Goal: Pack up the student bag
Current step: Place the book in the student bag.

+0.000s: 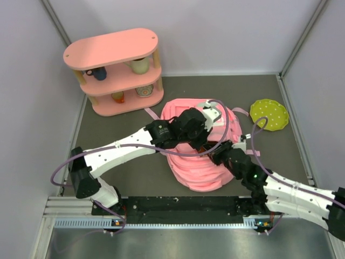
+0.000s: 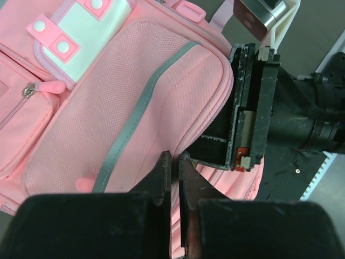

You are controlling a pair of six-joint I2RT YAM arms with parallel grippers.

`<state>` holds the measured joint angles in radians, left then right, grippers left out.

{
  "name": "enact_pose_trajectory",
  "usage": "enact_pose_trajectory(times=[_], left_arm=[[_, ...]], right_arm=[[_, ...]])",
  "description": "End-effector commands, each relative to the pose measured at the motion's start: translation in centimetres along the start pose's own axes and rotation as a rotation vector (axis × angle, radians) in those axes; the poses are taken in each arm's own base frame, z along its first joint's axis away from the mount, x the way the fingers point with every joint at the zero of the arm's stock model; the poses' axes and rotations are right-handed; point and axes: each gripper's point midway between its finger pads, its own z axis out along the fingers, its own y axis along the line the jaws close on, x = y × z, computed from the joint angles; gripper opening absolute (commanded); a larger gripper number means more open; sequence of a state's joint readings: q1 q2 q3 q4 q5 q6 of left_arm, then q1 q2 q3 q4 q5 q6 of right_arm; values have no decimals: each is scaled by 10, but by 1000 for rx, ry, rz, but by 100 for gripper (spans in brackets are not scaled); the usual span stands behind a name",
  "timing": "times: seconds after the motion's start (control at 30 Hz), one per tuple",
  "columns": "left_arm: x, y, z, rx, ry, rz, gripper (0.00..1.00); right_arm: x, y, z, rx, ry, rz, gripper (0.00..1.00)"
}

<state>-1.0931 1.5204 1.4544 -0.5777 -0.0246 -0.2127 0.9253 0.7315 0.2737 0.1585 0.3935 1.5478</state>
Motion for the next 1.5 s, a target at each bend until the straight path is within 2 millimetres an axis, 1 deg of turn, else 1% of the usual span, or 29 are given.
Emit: enact_pose_trajectory(times=[0.0, 0.03, 0.1, 0.17, 0.2, 0.23, 0.27, 0.3, 0.4, 0.47, 0.53, 0.6, 0.63, 0.67, 0.7, 0.73, 0.83, 0.87, 0.9, 1.0, 1.07, 1.2, 1.23, 1.3, 1.33, 1.37, 1.4, 1.43, 1.47], left_arm=[[-65, -26, -20, 82, -165, -29, 0], [-65, -16, -20, 32, -165, -31, 0], [-64, -12, -21, 33, -157, -17, 0], [-60, -10, -19, 32, -148, -15, 0], [-59, -7, -18, 25, -145, -20, 0], [-58, -7, -18, 24, -145, -23, 0], [-55, -5, -15, 22, -137, -27, 0], [-54, -4, -15, 23, -139, -31, 0], [-48, 3, -12, 9, -135, -51, 0], [-43, 11, -8, -4, -131, -72, 0], [-44, 17, -9, -5, -145, -92, 0], [-37, 23, -6, -16, -139, -109, 0], [-35, 22, -4, 13, -132, -118, 0], [-35, 21, -4, 19, -134, -123, 0], [-34, 21, -3, 22, -135, -125, 0], [-34, 20, -2, 33, -137, -125, 0], [-35, 16, -1, 55, -137, -128, 0], [-35, 14, -1, 64, -138, -125, 0], [-36, 13, -2, 70, -141, -126, 0], [-36, 10, -2, 88, -142, -127, 0], [-37, 9, -4, 94, -147, -131, 0], [-39, 4, -6, 118, -153, -139, 0], [-40, 3, -6, 125, -153, -143, 0], [-39, 0, -5, 143, -147, -144, 0], [-39, -1, -5, 147, -146, -142, 0], [-38, -1, -3, 149, -140, -144, 0], [-38, -1, -3, 148, -138, -140, 0], [-36, 1, -2, 136, -131, -142, 0], [-35, 2, -3, 129, -131, -141, 0]], right_arm=[[-31, 52, 23, -102, -197, 54, 0], [-33, 44, 29, -75, -222, 39, 1], [-39, 41, 36, -61, -275, 40, 6], [-39, 36, 45, -52, -293, 1, 20], [-37, 31, 47, -41, -284, 7, 34], [-33, 28, 50, -41, -271, 4, 35], [-30, 20, 51, -32, -252, -6, 37], [-23, 18, 50, -35, -216, -8, 44], [-15, 9, 41, -36, -148, -25, 56], [-12, 4, 31, -23, -113, -63, 58], [-15, 4, 23, -14, -108, -100, 58], [-22, -1, 11, 7, -120, -126, 58], [-23, -2, 7, 11, -121, -133, 58], [-26, -9, 4, 32, -128, -143, 57], [-28, -3, 0, 9, -132, -129, 53], [-29, -8, -1, 10, -136, -136, 50], [-35, -13, -1, 12, -166, -133, 23], [-35, -17, 0, 20, -171, -135, 16], [-35, -19, 3, 28, -172, -136, 10], [-33, -12, 11, 15, -173, -132, 1], [-29, -11, 18, 12, -170, -123, 0], [-26, 19, 35, -76, -187, -111, 0], [-25, 36, 39, -112, -193, -97, 0], [-16, 31, 54, -91, -178, -125, 3], [-14, 45, 58, -132, -175, -108, 4], [-9, 37, 66, -113, -160, -110, 8], [-6, 40, 68, -130, -154, -106, 10], [-5, 37, 68, -133, -149, -113, 12], [-2, 33, 68, -124, -129, -117, 21]])
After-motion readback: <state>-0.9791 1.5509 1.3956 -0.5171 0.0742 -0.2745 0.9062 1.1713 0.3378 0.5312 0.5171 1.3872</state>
